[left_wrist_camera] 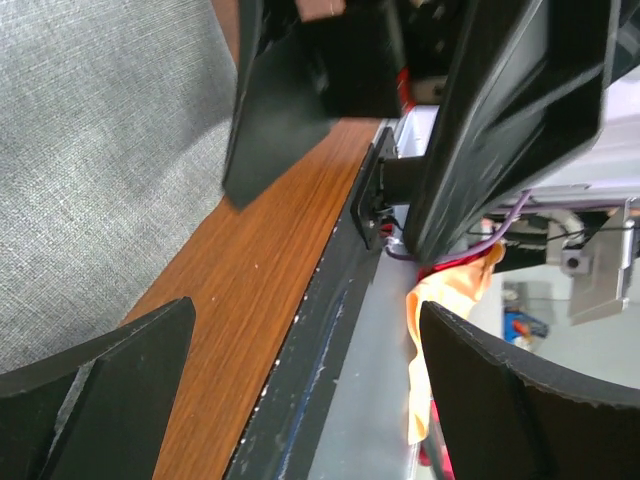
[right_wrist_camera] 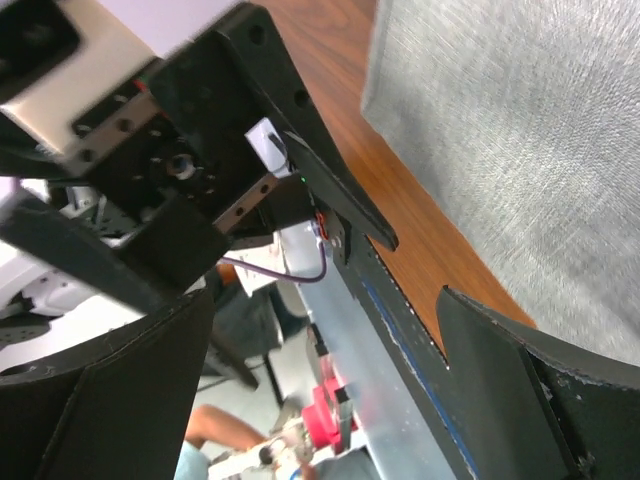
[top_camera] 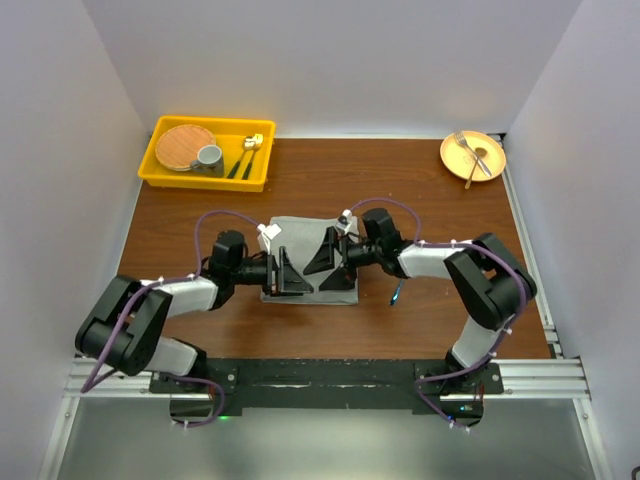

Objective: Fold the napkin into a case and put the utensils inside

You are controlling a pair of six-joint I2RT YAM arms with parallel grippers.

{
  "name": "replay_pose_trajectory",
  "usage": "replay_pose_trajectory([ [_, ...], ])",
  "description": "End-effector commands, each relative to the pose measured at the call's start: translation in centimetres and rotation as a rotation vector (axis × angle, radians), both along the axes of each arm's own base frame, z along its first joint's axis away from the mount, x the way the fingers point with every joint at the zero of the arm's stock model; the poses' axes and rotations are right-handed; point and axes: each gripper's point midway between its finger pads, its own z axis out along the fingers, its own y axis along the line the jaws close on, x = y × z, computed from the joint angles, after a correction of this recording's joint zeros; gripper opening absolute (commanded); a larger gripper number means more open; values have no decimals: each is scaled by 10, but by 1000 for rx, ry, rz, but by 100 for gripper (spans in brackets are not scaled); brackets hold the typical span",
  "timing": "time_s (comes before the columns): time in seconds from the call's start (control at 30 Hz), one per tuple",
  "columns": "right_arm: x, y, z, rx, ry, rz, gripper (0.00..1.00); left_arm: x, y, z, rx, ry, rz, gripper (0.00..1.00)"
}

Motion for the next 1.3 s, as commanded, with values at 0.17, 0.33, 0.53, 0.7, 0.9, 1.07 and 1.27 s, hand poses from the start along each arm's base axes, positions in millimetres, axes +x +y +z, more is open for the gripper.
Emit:
replay_pose_trajectory([
  [0.17,-29,-7,-53,-55,119,89,98,19,22,-57,97,158,102,100],
  [0.33,-28,-33,-96,-151,149,107,98,18,52,-95,190,262,162,100],
  [0.53,-31,-46,-99,-153,166,144,98,20,62,-93,191,247,147,100],
  [0.7,-22,-39,-31,-47,-6,233,98,20,53,-58,126,102,27,100],
  [0.9,42,-41,37,23,-174,158,98,36,33,-1,82,-163,-31,100],
  [1.07,93,-34,31,43,-193,102,98,47,17,-6,109,-185,-20,100],
  [1.27,137,-34,-5,47,-155,60,98,62,24,-45,178,-68,45,100],
])
